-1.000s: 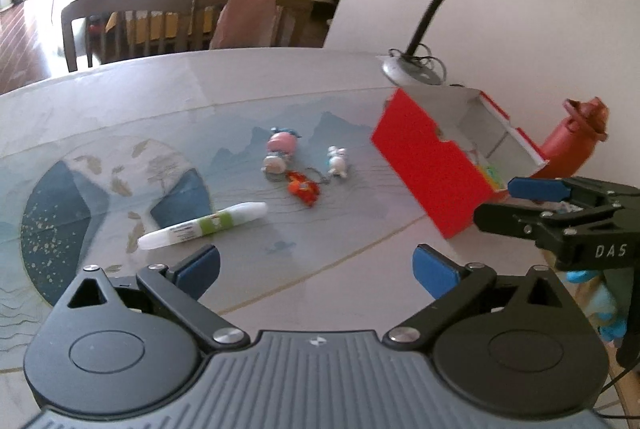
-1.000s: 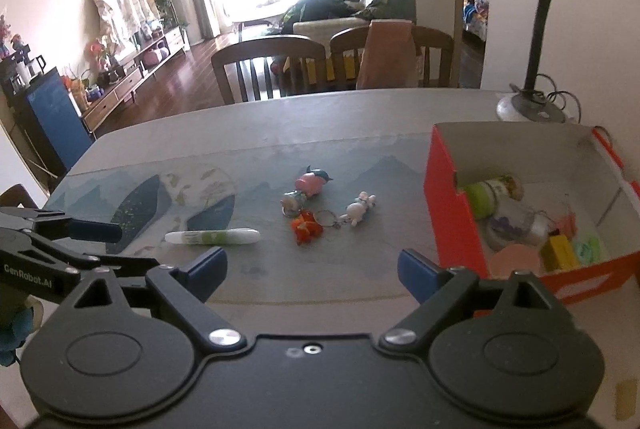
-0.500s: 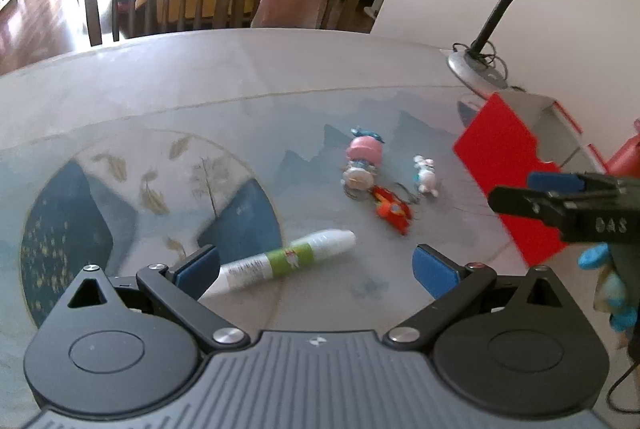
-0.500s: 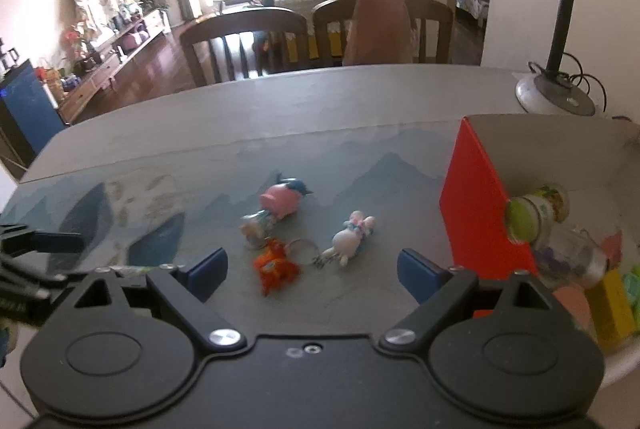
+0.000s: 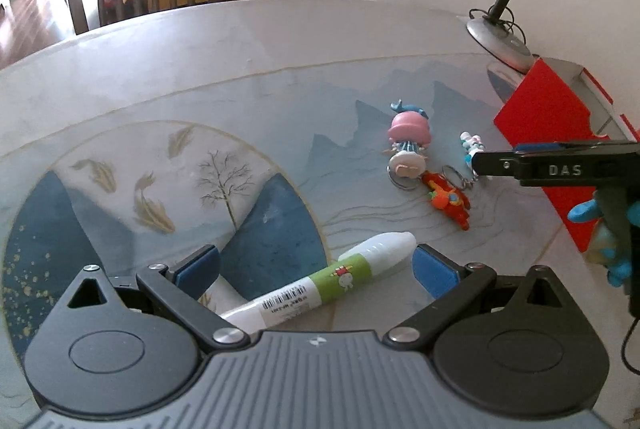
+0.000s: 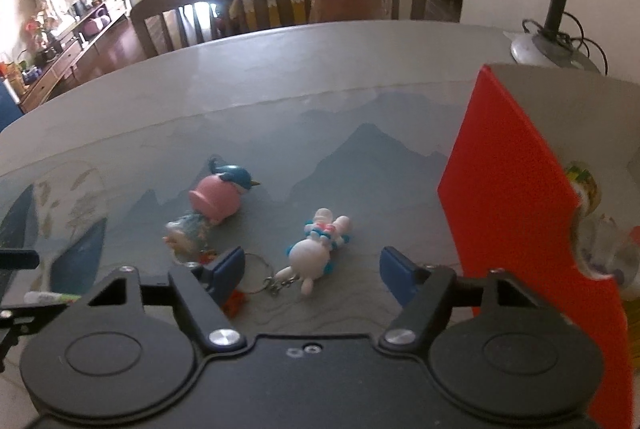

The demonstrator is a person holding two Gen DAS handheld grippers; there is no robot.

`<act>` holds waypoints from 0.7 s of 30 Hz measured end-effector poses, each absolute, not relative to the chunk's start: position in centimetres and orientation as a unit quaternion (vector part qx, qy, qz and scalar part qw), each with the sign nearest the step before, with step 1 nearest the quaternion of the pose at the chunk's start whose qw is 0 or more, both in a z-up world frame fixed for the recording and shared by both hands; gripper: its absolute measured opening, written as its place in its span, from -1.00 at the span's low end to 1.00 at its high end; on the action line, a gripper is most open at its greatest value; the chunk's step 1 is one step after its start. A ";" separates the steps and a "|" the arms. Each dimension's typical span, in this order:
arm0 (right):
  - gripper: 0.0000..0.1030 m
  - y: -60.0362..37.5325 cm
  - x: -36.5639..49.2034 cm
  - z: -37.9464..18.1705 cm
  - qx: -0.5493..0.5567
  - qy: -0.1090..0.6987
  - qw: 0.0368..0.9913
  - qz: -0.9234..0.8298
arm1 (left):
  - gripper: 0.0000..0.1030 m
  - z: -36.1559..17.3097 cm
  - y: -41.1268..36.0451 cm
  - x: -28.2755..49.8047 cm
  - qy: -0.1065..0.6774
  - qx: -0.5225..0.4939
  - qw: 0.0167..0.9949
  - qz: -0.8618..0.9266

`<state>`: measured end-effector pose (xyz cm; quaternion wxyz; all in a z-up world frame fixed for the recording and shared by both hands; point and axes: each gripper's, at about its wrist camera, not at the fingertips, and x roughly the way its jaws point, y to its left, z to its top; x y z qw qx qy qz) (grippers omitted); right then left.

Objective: Organize rigid objects
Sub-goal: 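Grasp the green-and-white glue stick with the left tool while the right tool grasps the white rabbit figurine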

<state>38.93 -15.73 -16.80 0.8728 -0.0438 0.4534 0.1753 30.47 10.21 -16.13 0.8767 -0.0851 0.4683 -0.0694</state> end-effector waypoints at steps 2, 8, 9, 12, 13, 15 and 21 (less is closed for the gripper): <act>0.36 -15.7 39.1 -17.2 -0.043 0.455 0.872 0.172 | 1.00 -16.5 10.3 30.6 0.469 -0.082 0.876 -0.075; 0.27 -15.5 39.5 -17.8 -0.048 0.453 0.876 0.160 | 1.00 -17.3 9.6 30.7 0.470 -0.057 0.877 -0.083; 0.25 -15.4 39.5 -17.8 -0.049 0.451 0.877 0.160 | 0.99 -17.5 9.5 30.8 0.470 -0.051 0.878 -0.082; 0.17 -15.1 39.3 -17.8 -0.063 0.445 0.880 0.157 | 0.99 -17.9 8.9 30.8 0.466 -0.032 0.880 -0.085; 0.14 -15.1 39.1 -17.9 -0.067 0.442 0.881 0.156 | 0.98 -18.0 8.8 30.7 0.465 -0.026 0.881 -0.083; 0.11 -15.1 38.8 -18.0 -0.074 0.437 0.883 0.157 | 0.98 -18.2 8.5 30.6 0.462 -0.014 0.883 -0.080; 0.00 -15.4 38.2 -18.1 -0.078 0.424 0.888 0.158 | 0.75 -18.1 7.5 29.9 0.452 0.014 0.889 -0.071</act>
